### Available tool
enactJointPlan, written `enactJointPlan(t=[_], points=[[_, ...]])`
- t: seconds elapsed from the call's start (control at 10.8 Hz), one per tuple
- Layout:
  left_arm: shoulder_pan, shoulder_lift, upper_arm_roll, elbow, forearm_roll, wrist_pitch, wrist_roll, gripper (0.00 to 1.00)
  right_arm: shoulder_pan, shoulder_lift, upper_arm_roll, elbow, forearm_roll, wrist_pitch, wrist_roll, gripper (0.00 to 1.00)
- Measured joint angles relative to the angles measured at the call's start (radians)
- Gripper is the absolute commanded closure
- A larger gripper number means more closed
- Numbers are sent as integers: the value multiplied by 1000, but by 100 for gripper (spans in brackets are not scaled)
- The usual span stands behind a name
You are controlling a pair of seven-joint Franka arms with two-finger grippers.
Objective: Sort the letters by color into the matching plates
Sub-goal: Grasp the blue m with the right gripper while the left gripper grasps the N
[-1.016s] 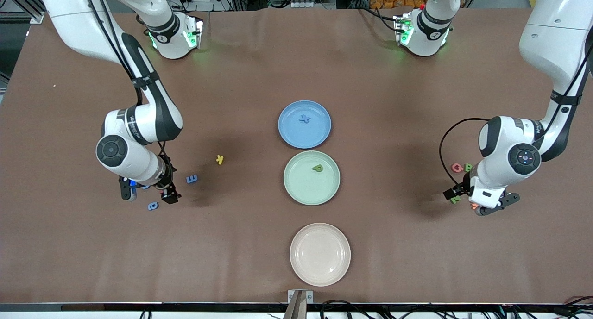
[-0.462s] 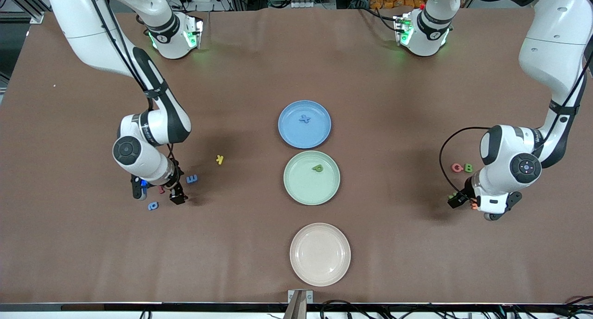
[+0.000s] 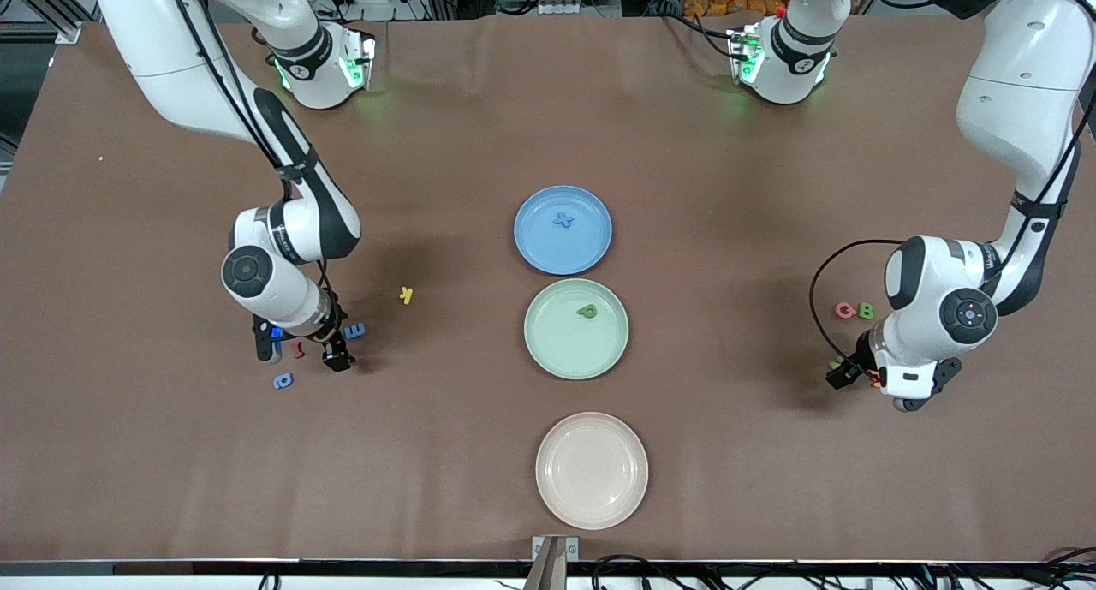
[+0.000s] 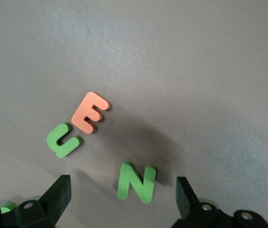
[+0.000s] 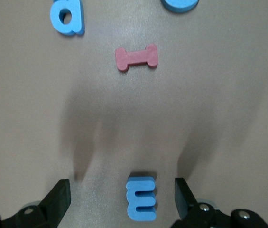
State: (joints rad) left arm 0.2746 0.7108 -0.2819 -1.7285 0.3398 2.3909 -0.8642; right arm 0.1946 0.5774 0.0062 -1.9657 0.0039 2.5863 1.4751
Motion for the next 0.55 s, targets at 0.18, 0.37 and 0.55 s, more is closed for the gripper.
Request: enactJointPlan(t=[0.18,0.37,0.55], points=[[-3,3,0,0,0,0,-1,16,6,0,2,-14,-1,15,-9,51],[-4,4,0,0,0,0,-1,30,11,-3,2,-28,-1,27,-36,62],[-5,5,0,0,0,0,-1,31,11,-7,2,-39,-1,61,-54,72]])
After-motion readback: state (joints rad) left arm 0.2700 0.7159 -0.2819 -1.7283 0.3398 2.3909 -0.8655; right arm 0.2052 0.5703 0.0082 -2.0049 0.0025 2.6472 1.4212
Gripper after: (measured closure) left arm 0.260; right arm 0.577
